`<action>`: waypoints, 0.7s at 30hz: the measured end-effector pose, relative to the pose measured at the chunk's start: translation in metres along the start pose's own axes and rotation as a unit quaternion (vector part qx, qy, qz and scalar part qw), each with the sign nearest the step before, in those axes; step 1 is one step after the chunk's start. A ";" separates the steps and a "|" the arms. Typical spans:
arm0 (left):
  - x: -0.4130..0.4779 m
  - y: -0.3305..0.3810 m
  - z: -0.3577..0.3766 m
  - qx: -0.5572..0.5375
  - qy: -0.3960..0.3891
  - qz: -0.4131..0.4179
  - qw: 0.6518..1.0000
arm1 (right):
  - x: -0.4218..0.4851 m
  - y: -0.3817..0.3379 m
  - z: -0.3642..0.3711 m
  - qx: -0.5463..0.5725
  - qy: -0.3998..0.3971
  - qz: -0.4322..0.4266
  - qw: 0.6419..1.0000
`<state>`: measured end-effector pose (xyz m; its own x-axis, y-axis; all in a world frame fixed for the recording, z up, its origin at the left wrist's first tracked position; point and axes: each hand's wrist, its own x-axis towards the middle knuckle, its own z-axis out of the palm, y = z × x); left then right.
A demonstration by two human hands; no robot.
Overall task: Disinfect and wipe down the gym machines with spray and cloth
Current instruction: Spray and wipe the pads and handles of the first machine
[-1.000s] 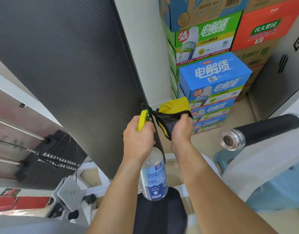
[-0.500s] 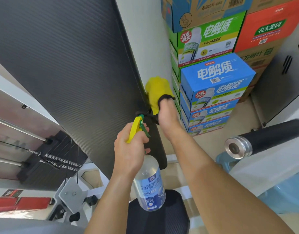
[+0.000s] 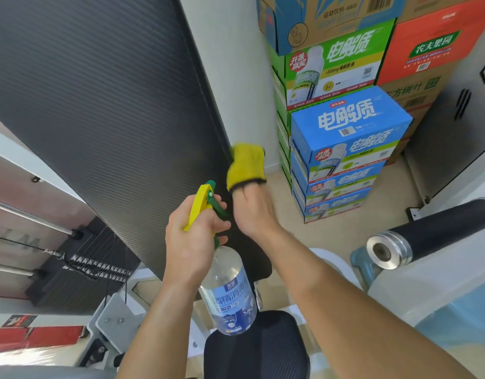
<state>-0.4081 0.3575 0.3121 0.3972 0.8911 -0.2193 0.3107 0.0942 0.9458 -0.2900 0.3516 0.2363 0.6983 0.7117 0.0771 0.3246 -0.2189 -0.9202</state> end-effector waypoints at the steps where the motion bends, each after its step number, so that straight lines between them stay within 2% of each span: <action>1: 0.002 0.002 -0.001 -0.003 0.003 0.002 1.000 | 0.011 -0.019 -0.003 0.003 0.022 -0.039 0.999; 3: 0.005 0.004 -0.003 -0.002 0.006 0.004 1.000 | 0.028 -0.032 -0.001 0.000 0.043 -0.083 0.996; 6: 0.007 0.004 -0.006 0.014 -0.009 0.006 1.000 | 0.016 0.005 0.011 -0.035 0.036 -0.066 0.997; 9: 0.007 0.000 -0.008 0.014 -0.021 -0.003 1.000 | -0.031 0.065 0.026 -0.104 -0.002 0.006 0.995; 12: 0.004 -0.008 -0.011 0.012 -0.025 -0.013 1.000 | -0.061 0.100 0.032 -0.110 -0.071 0.122 0.984; 13: 0.003 -0.011 -0.013 0.012 -0.025 -0.015 1.000 | -0.063 0.102 0.031 -0.110 -0.082 0.129 0.982; 15: 0.000 -0.016 -0.019 0.012 -0.022 -0.017 1.000 | -0.051 0.089 0.029 -0.100 -0.060 0.096 0.989; 18: -0.004 -0.023 -0.029 0.017 -0.011 -0.014 1.000 | -0.012 0.029 0.022 -0.083 0.015 0.024 0.996; 21: -0.008 -0.028 -0.040 0.019 -0.005 -0.010 1.000 | 0.009 -0.011 0.022 -0.122 0.080 -0.080 0.986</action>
<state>-0.4542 0.3659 0.2972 0.3984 0.8852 -0.2403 0.3504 0.0952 0.9317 -0.3016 0.3748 0.2391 0.7116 0.6396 0.2907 0.5685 -0.2811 -0.7731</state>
